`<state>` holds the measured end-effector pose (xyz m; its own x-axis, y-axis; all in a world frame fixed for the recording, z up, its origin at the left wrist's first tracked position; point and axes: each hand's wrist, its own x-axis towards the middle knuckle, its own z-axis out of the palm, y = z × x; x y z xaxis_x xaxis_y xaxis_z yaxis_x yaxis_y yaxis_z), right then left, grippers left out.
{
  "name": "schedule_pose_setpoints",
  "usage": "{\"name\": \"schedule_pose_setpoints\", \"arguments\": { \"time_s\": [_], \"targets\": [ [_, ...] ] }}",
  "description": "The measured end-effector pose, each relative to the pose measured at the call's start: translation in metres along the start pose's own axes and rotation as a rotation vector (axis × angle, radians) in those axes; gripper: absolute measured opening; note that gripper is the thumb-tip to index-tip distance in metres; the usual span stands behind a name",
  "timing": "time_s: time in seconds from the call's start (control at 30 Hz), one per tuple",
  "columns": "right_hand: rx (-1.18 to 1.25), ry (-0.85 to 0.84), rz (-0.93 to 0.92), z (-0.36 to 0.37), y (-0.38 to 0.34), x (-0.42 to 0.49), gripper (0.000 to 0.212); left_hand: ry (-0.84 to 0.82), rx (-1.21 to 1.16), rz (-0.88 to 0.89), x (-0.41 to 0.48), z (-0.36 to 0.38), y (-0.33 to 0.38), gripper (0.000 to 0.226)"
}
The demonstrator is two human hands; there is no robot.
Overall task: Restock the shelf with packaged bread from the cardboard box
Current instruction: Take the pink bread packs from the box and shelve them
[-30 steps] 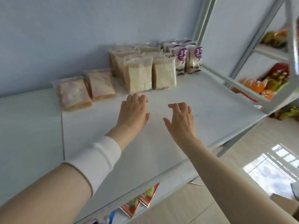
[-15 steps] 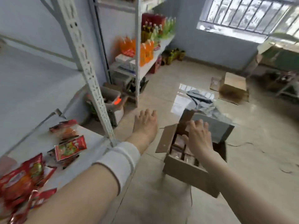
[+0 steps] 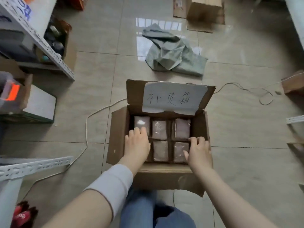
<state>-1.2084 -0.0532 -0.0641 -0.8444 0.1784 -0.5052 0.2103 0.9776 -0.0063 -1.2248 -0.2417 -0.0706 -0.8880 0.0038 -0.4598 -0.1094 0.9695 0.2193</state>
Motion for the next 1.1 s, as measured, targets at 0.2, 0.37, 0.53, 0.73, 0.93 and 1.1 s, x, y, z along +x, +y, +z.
{"name": "schedule_pose_setpoints", "arguments": {
  "time_s": [0.2,0.37,0.53,0.73,0.93,1.1],
  "targets": [
    [0.253,-0.073,0.257,0.082,0.005,0.119,0.056,-0.056,-0.165,-0.168,0.100,0.085,-0.015,0.046],
    [0.376,-0.046,0.488,0.149,0.004,0.186,0.079,0.076,-0.505,-0.493,0.155,0.143,-0.024,0.068],
    [0.455,0.074,0.545,0.168,0.002,0.197,0.091,0.239,-0.640,-0.557,0.168,0.163,-0.024,0.081],
    [0.560,-0.049,0.639,0.159,0.008,0.193,0.071,0.199,-0.816,-0.637,0.170,0.153,-0.028,0.082],
    [0.933,-0.146,0.595,0.139,0.022,0.181,0.043,0.034,-0.921,-0.580,0.160,0.140,-0.030,0.064],
    [1.235,-0.258,0.583,0.119,0.035,0.126,0.040,0.096,-1.315,-0.553,0.103,0.108,-0.027,0.048]
  ]
}}
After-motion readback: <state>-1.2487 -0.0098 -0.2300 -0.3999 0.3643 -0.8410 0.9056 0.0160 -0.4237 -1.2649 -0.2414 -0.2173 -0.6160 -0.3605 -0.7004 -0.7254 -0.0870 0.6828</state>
